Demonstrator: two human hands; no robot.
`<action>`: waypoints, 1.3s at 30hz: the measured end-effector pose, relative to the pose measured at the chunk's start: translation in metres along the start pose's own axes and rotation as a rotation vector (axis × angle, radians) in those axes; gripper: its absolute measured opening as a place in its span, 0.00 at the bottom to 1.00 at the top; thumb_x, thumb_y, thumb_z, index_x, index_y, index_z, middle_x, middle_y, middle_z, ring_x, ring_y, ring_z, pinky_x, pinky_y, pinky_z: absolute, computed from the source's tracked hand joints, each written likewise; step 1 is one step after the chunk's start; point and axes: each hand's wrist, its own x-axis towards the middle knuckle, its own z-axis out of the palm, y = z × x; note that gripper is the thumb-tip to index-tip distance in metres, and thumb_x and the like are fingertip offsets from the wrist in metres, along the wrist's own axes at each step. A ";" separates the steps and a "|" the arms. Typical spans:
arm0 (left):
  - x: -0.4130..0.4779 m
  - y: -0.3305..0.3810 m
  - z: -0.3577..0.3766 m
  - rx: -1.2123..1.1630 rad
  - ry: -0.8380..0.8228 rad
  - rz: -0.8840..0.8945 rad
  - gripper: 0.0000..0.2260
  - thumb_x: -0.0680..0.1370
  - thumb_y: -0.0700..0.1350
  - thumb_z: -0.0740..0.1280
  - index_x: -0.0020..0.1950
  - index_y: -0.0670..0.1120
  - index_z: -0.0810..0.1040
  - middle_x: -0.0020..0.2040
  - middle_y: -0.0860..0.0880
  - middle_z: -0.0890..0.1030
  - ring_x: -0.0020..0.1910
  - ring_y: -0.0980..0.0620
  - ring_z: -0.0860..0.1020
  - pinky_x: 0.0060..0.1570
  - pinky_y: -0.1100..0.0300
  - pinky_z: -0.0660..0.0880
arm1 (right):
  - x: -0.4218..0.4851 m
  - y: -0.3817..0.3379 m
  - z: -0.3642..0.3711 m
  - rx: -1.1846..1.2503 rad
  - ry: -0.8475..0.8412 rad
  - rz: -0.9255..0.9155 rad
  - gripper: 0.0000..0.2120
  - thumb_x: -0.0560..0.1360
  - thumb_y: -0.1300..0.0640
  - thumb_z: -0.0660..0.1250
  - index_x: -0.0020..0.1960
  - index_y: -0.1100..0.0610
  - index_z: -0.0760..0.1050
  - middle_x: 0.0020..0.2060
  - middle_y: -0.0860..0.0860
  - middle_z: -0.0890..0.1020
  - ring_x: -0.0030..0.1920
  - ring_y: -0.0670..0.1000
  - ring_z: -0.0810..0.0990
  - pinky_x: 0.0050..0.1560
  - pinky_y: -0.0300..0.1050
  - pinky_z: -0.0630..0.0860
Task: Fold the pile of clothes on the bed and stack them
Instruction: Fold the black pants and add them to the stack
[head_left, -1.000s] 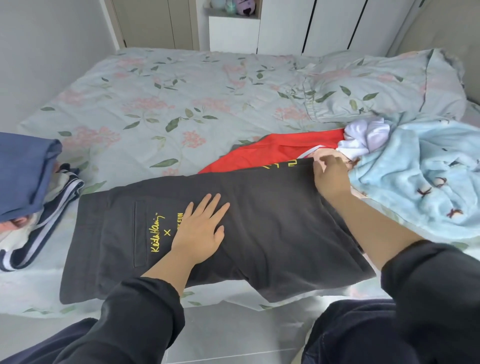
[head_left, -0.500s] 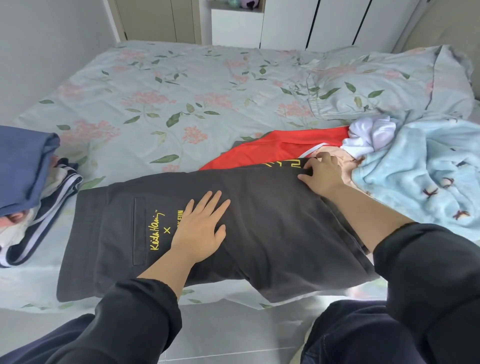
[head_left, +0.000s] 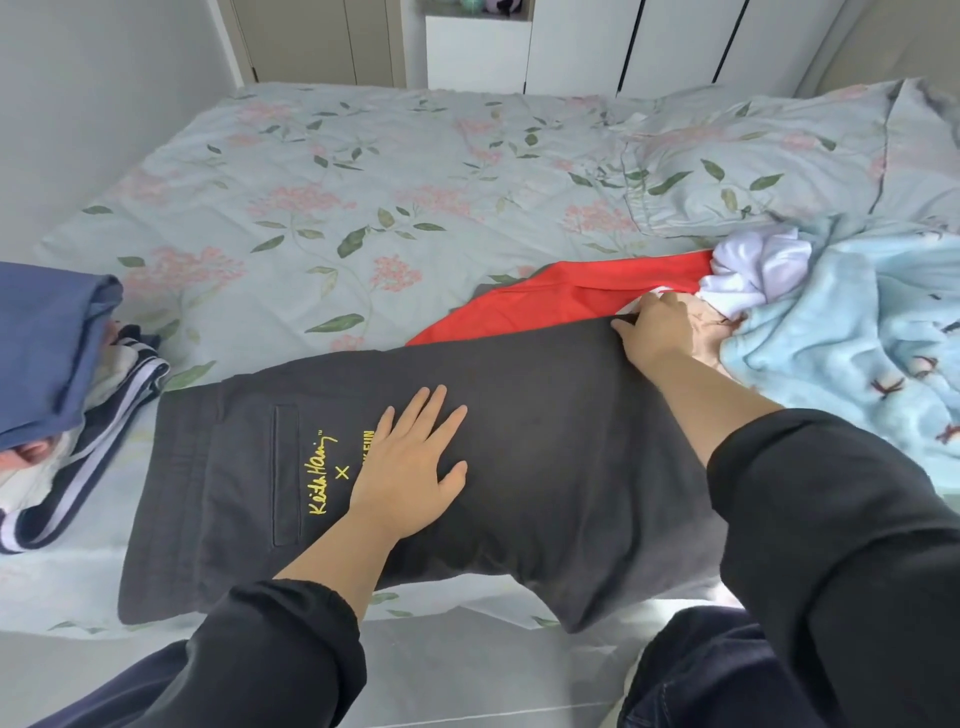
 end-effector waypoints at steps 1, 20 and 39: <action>0.000 0.000 0.000 -0.003 0.001 0.002 0.28 0.78 0.58 0.54 0.78 0.55 0.54 0.79 0.51 0.49 0.78 0.51 0.46 0.74 0.48 0.46 | -0.003 0.003 -0.002 0.029 0.010 0.028 0.26 0.76 0.47 0.67 0.66 0.64 0.68 0.62 0.62 0.71 0.63 0.62 0.70 0.62 0.54 0.66; 0.000 0.003 -0.008 0.015 -0.025 -0.019 0.25 0.80 0.54 0.54 0.78 0.55 0.56 0.79 0.51 0.50 0.78 0.51 0.47 0.75 0.49 0.46 | -0.116 0.077 -0.007 -0.159 0.069 0.011 0.17 0.81 0.47 0.55 0.53 0.62 0.68 0.43 0.61 0.81 0.44 0.63 0.80 0.39 0.49 0.69; 0.001 0.002 -0.003 0.088 -0.042 -0.026 0.27 0.80 0.59 0.48 0.78 0.56 0.48 0.79 0.51 0.46 0.78 0.50 0.43 0.74 0.47 0.43 | -0.099 0.061 -0.001 -0.391 -0.067 0.161 0.15 0.77 0.61 0.57 0.64 0.59 0.67 0.58 0.56 0.76 0.57 0.56 0.77 0.49 0.48 0.72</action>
